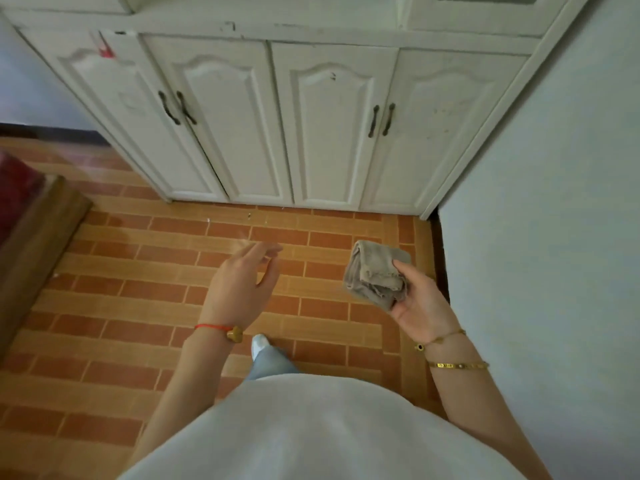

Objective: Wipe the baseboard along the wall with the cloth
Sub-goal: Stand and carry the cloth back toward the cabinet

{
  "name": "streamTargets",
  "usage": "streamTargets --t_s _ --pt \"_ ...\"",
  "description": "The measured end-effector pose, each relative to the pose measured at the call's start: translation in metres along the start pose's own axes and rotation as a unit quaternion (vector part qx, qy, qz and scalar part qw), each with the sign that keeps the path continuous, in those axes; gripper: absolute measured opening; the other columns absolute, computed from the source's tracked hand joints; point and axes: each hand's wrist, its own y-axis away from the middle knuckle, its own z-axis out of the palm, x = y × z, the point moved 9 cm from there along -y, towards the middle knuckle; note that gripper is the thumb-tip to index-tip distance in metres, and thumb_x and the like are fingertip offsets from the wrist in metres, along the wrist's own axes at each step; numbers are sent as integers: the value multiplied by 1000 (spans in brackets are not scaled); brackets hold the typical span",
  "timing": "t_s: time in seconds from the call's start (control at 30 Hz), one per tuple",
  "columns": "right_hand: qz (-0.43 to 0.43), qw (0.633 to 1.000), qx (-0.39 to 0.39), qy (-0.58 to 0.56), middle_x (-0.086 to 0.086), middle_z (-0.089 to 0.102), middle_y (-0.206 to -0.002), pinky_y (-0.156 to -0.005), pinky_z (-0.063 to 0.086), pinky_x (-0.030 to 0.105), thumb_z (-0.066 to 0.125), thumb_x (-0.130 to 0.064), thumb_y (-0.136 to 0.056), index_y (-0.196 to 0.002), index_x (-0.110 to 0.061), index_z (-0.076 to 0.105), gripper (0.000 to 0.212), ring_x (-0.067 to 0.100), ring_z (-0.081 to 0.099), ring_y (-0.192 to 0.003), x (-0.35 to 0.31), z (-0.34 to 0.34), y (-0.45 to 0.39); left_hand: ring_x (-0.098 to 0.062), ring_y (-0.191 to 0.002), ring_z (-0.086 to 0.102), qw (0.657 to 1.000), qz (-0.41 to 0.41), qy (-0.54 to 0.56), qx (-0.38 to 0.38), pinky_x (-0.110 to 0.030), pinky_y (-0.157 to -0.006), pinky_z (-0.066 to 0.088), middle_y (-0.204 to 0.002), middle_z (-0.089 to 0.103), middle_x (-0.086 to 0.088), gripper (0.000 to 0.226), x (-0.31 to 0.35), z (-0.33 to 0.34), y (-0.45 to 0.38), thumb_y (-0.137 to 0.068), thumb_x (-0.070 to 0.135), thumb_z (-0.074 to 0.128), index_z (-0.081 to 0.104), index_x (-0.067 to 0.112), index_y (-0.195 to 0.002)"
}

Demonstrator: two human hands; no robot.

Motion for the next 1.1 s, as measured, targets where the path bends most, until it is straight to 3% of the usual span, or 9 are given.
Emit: streamTargets --t_s 0.2,0.37,0.5,0.63,0.7,0.83,0.93,1.0,1.1 --pt "29 999 -1 27 18 62 -127 -101 45 42 48 -21 -98 -129 -2 58 37 30 57 -120 32 118 -67 -19 -93 67 998 -38 -32 28 -37 -79 54 -108 71 0 21 -97 -76 -30 -98 19 56 68 19 -115" --pt "31 998 -25 48 12 69 -107 -92 48 37 48 -19 -98 -109 -6 66 26 23 66 -95 55 219 -104 -16 -97 66 996 -67 -53 32 -35 -79 55 -109 70 2 21 -170 -136 -51 -99 20 55 67 19 -116" --pt "47 997 -31 44 19 64 -120 -99 46 43 47 -18 -98 -123 0 60 34 31 59 -113 68 271 -127 -13 -95 65 994 -80 -56 41 -29 -78 52 -109 69 5 23 -213 -169 -73 -98 19 56 66 20 -118" --pt "57 997 -27 47 18 64 -120 -91 51 39 47 -18 -98 -124 0 60 34 29 61 -109 67 306 -159 -14 -94 65 994 -87 -48 43 -32 -78 54 -109 68 5 23 -245 -182 -109 -99 19 56 66 19 -119" --pt "56 996 -27 57 19 66 -117 -83 54 38 47 -20 -98 -122 0 61 35 29 65 -102 60 320 -178 -15 -97 65 994 -87 -47 40 -33 -79 55 -110 69 4 23 -258 -182 -134 -99 21 55 66 20 -119" --pt "52 998 -22 33 20 67 -116 -91 52 40 48 -17 -96 -119 2 61 33 31 63 -109 36 349 -228 -11 -91 63 995 -78 -32 47 -26 -75 46 -107 68 6 21 -276 -186 -197 -99 19 56 67 19 -116" --pt "41 998 -34 29 14 72 -102 -85 55 37 47 -17 -96 -109 -2 65 26 26 68 -97 8 380 -271 -9 -79 58 996 -69 -30 56 -25 -71 45 -107 70 3 20 -287 -192 -254 -99 17 57 68 16 -115" --pt "36 998 -35 33 17 70 -110 -96 50 43 48 -17 -96 -117 -1 63 31 29 65 -105 -16 400 -302 -10 -85 60 996 -64 -33 58 -20 -73 45 -108 70 3 21 -293 -197 -297 -99 17 56 68 16 -117" --pt "21 998 -34 42 21 62 -124 -100 46 46 50 -17 -94 -127 2 57 38 34 57 -119 -60 434 -350 -17 -101 65 996 -53 -33 68 -32 -83 54 -113 69 3 23 -301 -208 -365 -100 20 55 67 18 -120"
